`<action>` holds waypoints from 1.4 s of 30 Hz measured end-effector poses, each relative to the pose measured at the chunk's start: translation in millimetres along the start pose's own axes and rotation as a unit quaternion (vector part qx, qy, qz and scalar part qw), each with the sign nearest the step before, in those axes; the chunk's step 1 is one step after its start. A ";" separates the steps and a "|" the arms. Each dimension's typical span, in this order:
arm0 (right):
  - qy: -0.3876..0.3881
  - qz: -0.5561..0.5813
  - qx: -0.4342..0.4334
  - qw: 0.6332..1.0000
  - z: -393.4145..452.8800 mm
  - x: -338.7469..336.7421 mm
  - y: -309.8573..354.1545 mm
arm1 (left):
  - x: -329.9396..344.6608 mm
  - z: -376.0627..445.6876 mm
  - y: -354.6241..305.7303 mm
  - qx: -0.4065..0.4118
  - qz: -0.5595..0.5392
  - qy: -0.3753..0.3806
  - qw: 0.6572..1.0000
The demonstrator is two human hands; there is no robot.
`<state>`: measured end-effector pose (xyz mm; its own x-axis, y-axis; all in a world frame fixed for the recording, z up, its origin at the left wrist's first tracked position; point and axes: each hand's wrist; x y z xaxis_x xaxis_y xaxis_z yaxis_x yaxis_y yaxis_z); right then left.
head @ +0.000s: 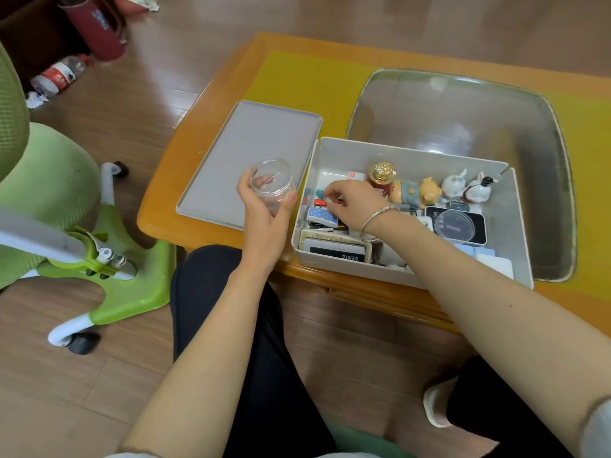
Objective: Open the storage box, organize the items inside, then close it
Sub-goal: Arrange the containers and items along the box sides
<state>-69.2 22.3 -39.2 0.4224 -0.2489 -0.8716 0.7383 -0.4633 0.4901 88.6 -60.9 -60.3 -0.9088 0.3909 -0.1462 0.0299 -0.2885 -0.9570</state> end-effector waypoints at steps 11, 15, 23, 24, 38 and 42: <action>0.043 0.008 0.036 0.998 3.8 1.1 0.5 | 3.5 -0.7 7.0 -0.008 -0.018 0.008 1.000; 0.017 -0.009 0.045 0.999 5.1 0.7 -0.1 | 5.0 -0.9 7.7 -0.012 -0.015 0.010 1.000; 0.020 -0.002 -0.019 1.000 7.6 9.0 6.3 | 5.6 -1.3 7.6 -0.014 0.000 0.000 1.000; 0.022 0.002 -0.022 1.000 8.2 10.2 6.9 | 5.6 -1.8 7.3 -0.014 0.000 0.002 1.000; -0.027 0.276 0.071 0.958 -13.8 -12.9 4.2 | 3.3 -4.6 0.1 -0.019 0.008 0.013 1.000; -0.061 0.306 0.084 0.946 -24.0 -23.4 1.8 | 4.9 -6.6 -8.7 0.002 0.029 -0.007 1.000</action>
<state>-65.1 47.7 -17.6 0.6732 -0.6056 -0.4243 0.2767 -0.3258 0.9040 86.7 -50.7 -54.3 -0.9109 0.3617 -0.1983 0.0813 -0.3139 -0.9460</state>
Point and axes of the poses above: each hand's wrist, its own z-axis towards the middle knuckle, its own x-axis out of the palm, y = z × x, and after that the axes turned 8 degrees about -y, right-handed
